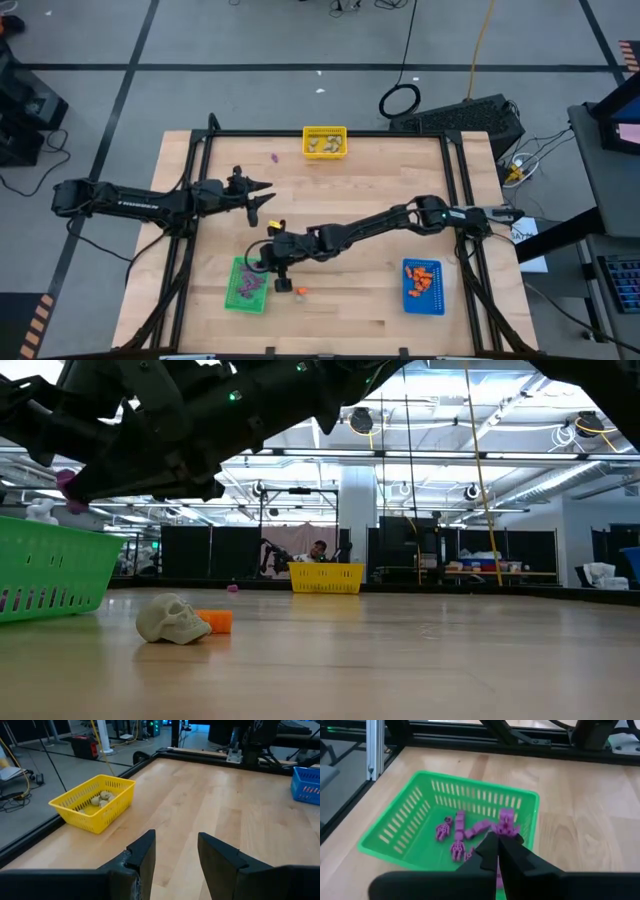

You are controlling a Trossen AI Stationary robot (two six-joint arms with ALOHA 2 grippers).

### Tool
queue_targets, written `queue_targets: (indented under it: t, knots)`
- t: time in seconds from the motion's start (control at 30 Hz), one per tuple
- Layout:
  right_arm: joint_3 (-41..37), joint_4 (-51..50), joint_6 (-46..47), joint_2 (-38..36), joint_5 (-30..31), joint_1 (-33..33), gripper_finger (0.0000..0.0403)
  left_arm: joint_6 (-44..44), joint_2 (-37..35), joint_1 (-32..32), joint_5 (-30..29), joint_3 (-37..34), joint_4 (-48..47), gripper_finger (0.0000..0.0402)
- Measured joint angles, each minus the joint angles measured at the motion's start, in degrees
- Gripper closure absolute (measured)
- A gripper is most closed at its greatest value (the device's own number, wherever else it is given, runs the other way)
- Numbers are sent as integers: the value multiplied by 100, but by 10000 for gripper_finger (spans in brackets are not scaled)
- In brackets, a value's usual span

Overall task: Sort Halloween decoration
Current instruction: Put the purple skeleton toy into the green bin, then put the orange skeleton toy into the blue bin

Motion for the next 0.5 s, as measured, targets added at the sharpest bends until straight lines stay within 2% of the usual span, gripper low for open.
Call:
queue_targets:
  t: [0.17, 0.5]
  knots:
    - [0, -32, 2, -4, 0, -7, 380, 1, 0, 0, 0, 0, 1, 256]
    - [0, -157, 0, -10, 1, -3, 274, -11, 0, 0, 0, 0, 0, 256]
